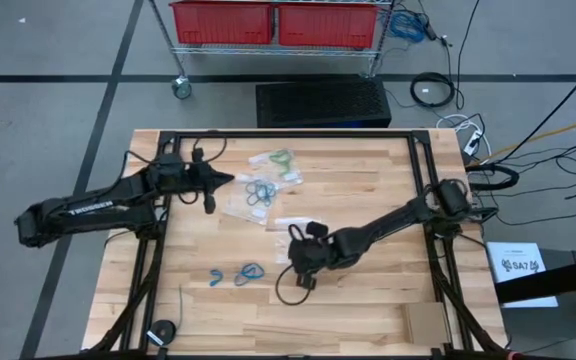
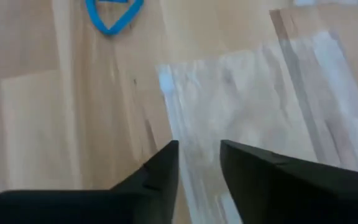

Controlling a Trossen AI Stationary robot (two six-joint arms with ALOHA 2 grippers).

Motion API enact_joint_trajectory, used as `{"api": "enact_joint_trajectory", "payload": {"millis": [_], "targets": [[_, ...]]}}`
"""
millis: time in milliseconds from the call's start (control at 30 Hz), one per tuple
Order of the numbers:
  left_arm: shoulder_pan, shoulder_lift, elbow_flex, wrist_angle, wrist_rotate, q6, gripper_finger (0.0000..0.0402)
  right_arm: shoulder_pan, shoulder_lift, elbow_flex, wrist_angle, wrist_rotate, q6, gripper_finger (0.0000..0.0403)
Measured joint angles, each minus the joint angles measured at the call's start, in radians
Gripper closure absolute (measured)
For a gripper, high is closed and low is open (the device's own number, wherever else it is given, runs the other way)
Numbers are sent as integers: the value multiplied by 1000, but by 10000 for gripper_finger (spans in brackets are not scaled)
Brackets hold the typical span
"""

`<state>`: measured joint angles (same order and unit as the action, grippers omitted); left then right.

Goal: Sort rubber bands
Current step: Open the bottom left transparent zip bag

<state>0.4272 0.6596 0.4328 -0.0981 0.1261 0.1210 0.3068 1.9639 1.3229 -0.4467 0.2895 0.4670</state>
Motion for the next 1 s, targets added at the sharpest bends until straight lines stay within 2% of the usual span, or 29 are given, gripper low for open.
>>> {"api": "enact_joint_trajectory", "payload": {"millis": [167,333,467,633,800,1000], "targets": [[-31,2,0,14,-3,24,398,3,115,112,-56,23,-35,244],[-40,2,0,9,-6,47,398,3,185,173,-80,25,-38,237],[-40,2,0,10,-7,62,398,3,198,180,-84,25,-15,272],[-42,11,0,25,-6,78,399,-1,200,182,-96,24,-13,383],[-42,42,0,48,11,81,398,-31,170,220,-185,-28,-28,393],[-43,135,0,133,166,104,376,-81,12,260,-283,-104,-85,400]]}}
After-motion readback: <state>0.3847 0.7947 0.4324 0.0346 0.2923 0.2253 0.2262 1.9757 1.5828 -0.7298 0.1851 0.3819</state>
